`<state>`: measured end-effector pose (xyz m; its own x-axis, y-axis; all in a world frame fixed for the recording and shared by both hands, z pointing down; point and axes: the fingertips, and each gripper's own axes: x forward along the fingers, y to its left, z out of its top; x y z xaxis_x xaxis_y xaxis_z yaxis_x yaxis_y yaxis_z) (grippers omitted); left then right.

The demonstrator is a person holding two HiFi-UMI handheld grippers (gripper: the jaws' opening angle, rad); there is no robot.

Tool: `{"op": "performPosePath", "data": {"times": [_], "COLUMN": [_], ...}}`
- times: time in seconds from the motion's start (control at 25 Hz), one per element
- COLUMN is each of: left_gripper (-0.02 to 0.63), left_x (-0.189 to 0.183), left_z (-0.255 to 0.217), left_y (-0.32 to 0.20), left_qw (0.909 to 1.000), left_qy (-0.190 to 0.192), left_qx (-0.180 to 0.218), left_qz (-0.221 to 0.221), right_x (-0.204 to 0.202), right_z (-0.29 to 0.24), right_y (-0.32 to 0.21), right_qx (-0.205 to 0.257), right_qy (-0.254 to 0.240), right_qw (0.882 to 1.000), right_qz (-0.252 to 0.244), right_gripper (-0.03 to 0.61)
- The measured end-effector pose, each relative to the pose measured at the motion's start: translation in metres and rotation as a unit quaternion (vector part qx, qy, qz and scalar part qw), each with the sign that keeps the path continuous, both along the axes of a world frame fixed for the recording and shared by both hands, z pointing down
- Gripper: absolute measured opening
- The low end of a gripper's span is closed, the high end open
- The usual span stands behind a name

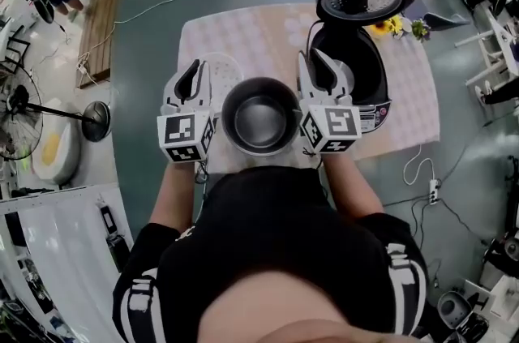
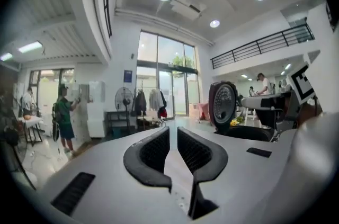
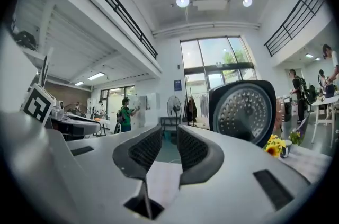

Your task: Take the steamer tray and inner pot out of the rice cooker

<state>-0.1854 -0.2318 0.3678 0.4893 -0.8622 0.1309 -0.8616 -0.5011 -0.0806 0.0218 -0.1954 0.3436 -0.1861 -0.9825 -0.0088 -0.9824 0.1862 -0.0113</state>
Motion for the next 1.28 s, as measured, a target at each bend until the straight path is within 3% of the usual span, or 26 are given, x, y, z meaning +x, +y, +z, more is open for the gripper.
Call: {"op": "performPosePath", "data": {"times": [0.12,0.2,0.32,0.48,1.28], "left_gripper": [0.011,0.005,0.003,0.003,0.003], "left_x": [0.005,0.011,0.02,0.025,0.016], "left_z": [-0.025,-0.038,-0.048,-0.049,-0.035], "left_y": [0.003,0.006,0.009,0.014,0.04], "left_qw": [0.9983,0.9977,0.9973,0.9976,0.9985], "left_qy": [-0.023,-0.008,0.011,0.009,0.021], "left_qx": [0.047,0.061,0.07,0.068,0.051], "left_qz": [-0.027,-0.028,-0.019,-0.011,-0.007], "right_x": [-0.001,-0.004,-0.015,-0.027,-0.032], "right_z": [-0.02,-0.032,-0.042,-0.036,-0.028], "right_y": [-0.002,0.0,0.002,0.006,0.027], "right_qx": [0.023,0.045,0.065,0.055,0.054], "right_qy": [0.019,0.016,0.005,-0.007,0.007], "right_qw": [1.0,0.999,0.998,0.997,0.998], "right_qz": [0.011,0.012,-0.017,-0.048,-0.045], "right_gripper": [0.047,-0.003,-0.003,-0.003,-0.002]}}
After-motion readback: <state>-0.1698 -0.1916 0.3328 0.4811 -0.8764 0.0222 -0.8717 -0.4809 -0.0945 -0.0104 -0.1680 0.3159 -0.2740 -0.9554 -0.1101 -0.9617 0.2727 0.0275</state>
